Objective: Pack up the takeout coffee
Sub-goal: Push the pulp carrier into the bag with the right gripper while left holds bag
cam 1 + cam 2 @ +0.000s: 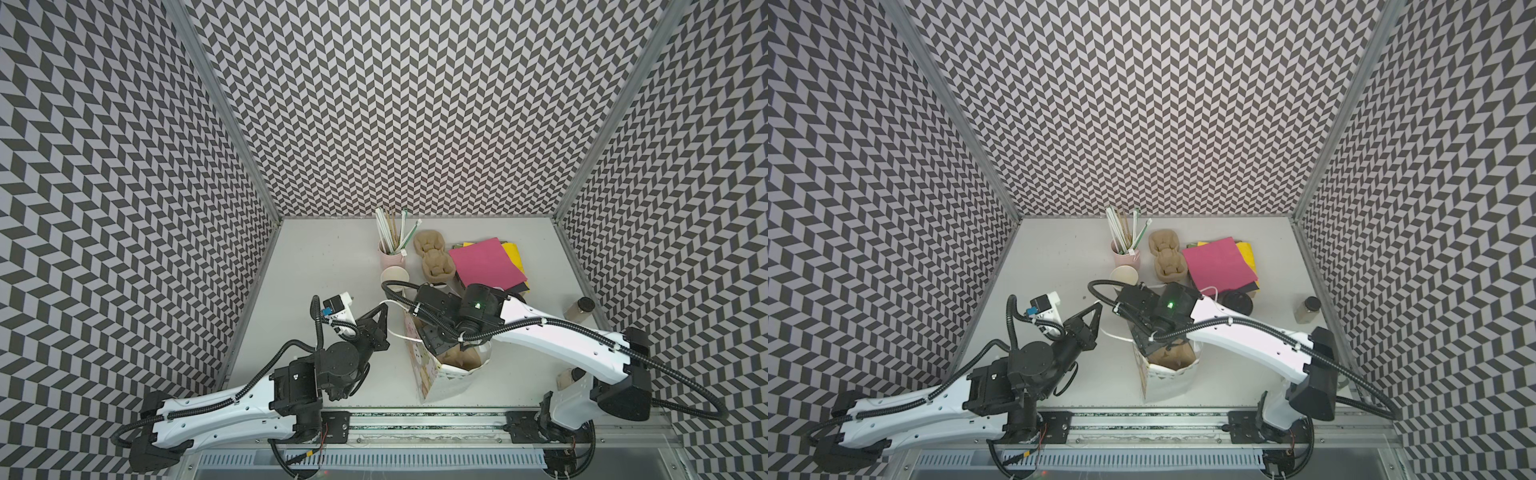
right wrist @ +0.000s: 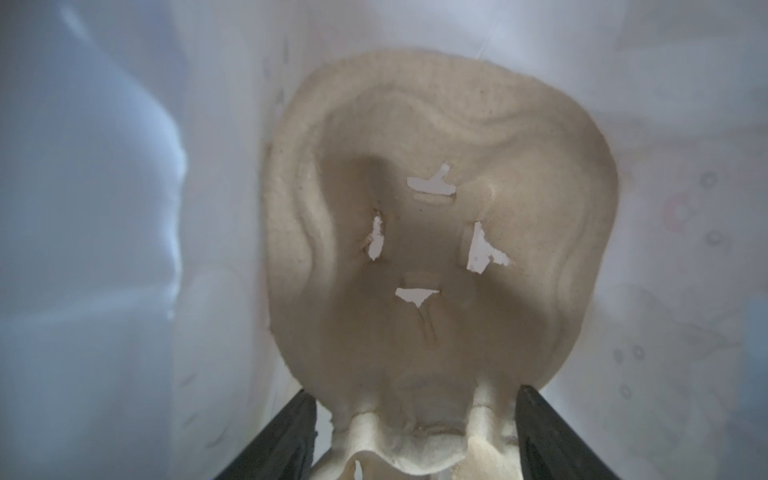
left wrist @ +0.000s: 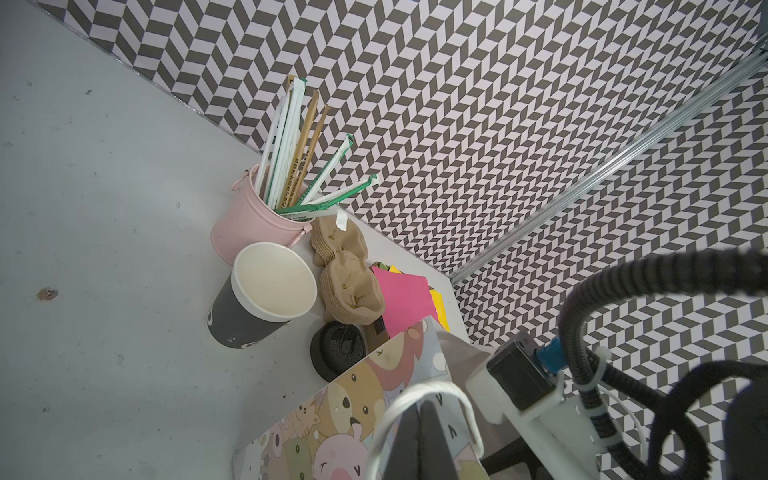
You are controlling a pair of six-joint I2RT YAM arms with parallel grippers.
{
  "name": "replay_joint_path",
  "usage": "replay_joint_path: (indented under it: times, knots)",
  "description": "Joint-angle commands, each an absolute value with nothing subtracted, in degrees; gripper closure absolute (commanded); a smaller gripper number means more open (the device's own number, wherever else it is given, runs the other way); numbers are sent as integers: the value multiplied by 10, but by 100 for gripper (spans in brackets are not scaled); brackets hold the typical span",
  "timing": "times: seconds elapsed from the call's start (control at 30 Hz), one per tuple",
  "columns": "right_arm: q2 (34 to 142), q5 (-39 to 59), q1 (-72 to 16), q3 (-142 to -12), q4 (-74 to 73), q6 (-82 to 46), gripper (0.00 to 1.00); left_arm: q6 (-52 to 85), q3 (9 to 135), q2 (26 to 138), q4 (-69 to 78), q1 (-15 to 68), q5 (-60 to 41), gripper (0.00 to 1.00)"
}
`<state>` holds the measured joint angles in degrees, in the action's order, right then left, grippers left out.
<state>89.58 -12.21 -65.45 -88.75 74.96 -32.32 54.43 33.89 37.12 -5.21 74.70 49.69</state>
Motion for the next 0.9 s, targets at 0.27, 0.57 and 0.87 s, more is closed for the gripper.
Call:
replay_joint_path:
  times: [0.27, 0.57, 0.87]
  knots:
    - [898, -106, -657, -848, 731, -322, 27, 535, 349, 382, -54, 741, 501, 100]
    - [932, -114, -655, -850, 727, -324, 26, 531, 350, 379, -56, 741, 497, 100]
    - [937, -104, -644, -852, 706, -345, 26, 550, 346, 383, -56, 741, 487, 100]
